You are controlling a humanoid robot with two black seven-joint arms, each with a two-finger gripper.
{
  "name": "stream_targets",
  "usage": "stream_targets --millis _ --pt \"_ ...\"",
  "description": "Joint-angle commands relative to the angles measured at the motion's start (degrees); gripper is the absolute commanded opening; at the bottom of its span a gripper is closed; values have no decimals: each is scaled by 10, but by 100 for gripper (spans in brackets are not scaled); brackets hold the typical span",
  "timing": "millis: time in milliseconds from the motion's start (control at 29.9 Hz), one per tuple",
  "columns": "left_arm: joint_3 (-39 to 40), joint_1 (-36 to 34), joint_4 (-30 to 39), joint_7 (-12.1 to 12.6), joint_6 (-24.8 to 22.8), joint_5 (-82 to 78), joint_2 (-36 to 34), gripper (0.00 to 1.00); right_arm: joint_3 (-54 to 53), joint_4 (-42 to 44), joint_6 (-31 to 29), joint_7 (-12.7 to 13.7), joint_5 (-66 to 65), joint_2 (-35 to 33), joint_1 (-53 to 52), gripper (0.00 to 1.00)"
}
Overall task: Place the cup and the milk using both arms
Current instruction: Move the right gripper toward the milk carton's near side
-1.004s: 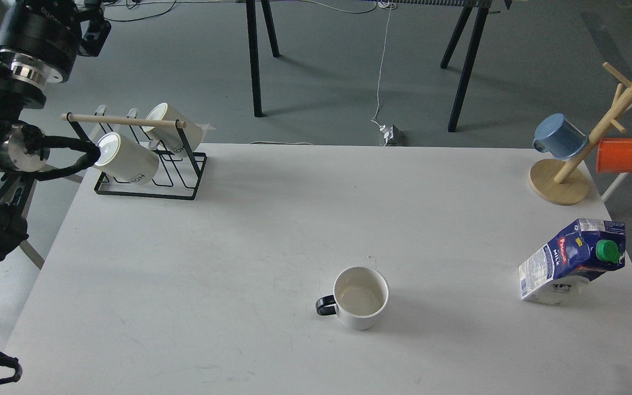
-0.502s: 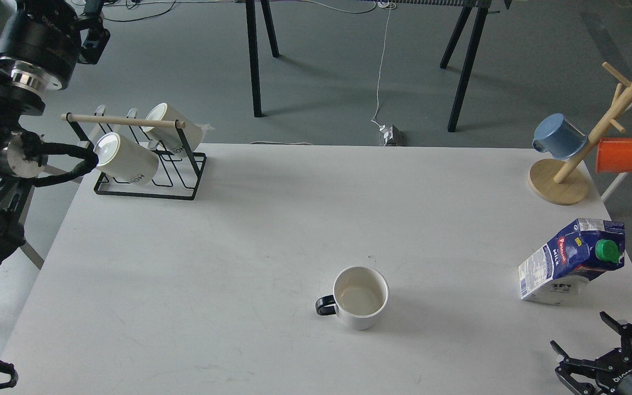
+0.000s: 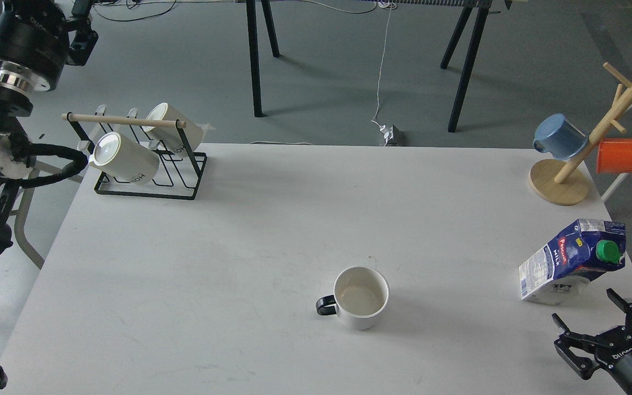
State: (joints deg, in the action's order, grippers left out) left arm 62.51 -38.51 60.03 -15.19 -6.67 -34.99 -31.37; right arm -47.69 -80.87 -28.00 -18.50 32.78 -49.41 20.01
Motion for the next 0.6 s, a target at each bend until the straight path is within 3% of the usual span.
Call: stream_targets --millis 0,301,569 --pt "0 0 1 1 0 0 -11 100 -1 2 0 0 1 6 13 100" --pt "-4 12 4 2 10 0 -27 100 -13 -2 0 0 -4 79 14 100" --pt "-20 16 7 2 11 0 -58 100 -24 -12 0 1 -4 85 14 100"
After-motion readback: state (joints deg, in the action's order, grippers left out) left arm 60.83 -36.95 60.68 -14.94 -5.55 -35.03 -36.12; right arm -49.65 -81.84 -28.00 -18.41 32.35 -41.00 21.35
